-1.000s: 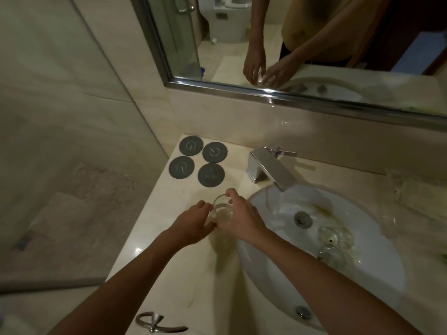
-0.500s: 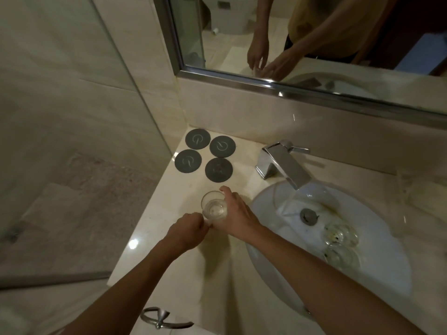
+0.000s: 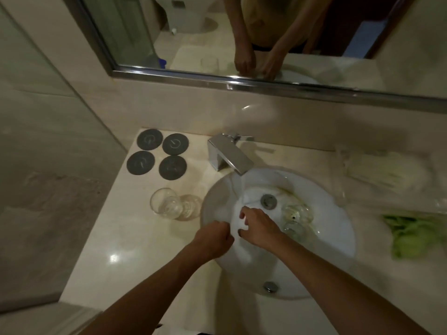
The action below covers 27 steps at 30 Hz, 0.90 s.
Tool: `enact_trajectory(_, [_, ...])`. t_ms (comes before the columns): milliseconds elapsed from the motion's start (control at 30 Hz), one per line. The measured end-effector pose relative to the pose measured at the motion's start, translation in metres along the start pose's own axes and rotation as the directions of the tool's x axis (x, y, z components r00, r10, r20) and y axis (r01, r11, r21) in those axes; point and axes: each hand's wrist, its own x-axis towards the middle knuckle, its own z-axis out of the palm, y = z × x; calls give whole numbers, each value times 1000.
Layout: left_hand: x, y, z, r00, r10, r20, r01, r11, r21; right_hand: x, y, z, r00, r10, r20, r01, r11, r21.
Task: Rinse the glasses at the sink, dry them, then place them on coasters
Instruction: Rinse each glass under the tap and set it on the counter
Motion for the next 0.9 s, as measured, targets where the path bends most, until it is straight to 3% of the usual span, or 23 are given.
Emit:
enact_trajectory(300, [58,67,59,994,43,104,-54,993,109,-32,103,-16,983,185,0,-185,982,-33])
enact_trajectory(400, [72,77,76,989,12,146,-11,1000,-14,-36,120,-13,979,205,-5,-205,978,-24])
enact_trajectory(600, [80,85,91,983,68,172,-53,995,-90,-40,130,-8,976,214,-29,-214,977,9])
enact_trajectory(700, [77,78,97,973,122,198,-119,992,-28,-38,129,-5,980,197,-37,-197,980,2])
enact_trajectory(900, [82,67,92,987,126,95,-109,979,-170,-29,118,-7,989,148,-25,-149,989,-21])
